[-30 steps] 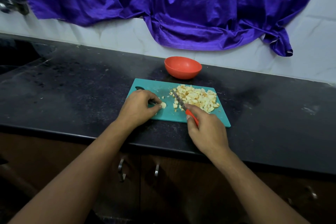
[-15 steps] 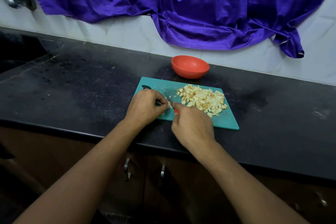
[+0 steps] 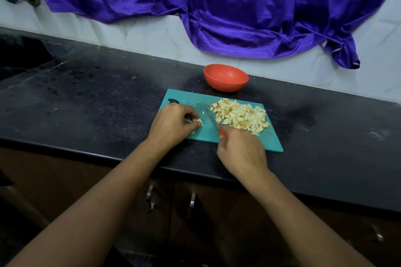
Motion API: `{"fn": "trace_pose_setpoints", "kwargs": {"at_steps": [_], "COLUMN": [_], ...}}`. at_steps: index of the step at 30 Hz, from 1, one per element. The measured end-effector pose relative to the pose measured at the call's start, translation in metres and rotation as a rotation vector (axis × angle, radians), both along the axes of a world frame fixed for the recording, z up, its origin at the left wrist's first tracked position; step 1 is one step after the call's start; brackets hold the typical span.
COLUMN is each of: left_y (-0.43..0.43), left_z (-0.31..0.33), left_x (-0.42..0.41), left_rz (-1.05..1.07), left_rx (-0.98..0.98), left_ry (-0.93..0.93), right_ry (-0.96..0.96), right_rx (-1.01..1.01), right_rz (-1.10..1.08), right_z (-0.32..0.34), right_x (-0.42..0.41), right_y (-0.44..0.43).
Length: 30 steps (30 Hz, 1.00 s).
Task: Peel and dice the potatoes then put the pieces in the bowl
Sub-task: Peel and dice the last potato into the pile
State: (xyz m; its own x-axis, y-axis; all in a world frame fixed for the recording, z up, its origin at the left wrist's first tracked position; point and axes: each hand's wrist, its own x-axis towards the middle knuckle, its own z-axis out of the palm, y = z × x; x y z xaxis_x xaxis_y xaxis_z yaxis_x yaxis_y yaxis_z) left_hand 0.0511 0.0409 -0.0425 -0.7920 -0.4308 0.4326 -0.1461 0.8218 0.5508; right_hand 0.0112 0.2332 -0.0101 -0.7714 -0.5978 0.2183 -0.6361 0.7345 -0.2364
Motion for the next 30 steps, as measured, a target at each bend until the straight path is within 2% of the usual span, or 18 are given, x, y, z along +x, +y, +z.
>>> {"fn": "trace_pose_setpoints", "kwargs": {"at_steps": [7, 16, 23, 30], "left_y": [-0.001, 0.002, -0.001, -0.001], "left_z": [-0.001, 0.003, 0.0, 0.001], "left_x": [0.002, 0.005, 0.003, 0.003], "left_rz": [-0.031, -0.049, -0.036, -0.017], "left_rx": [0.037, 0.025, 0.035, 0.035], "left_ry": [0.024, 0.037, 0.029, 0.021], "right_ry": [0.014, 0.031, 0.096, 0.004], "right_rx": [-0.055, 0.002, 0.129, 0.048], "right_rz": [0.057, 0.094, 0.136, -0.003], "right_z": [0.011, 0.003, -0.006, 0.003], "right_x": [0.01, 0.015, 0.016, 0.002], "right_y": [-0.011, -0.024, -0.018, -0.001]}}
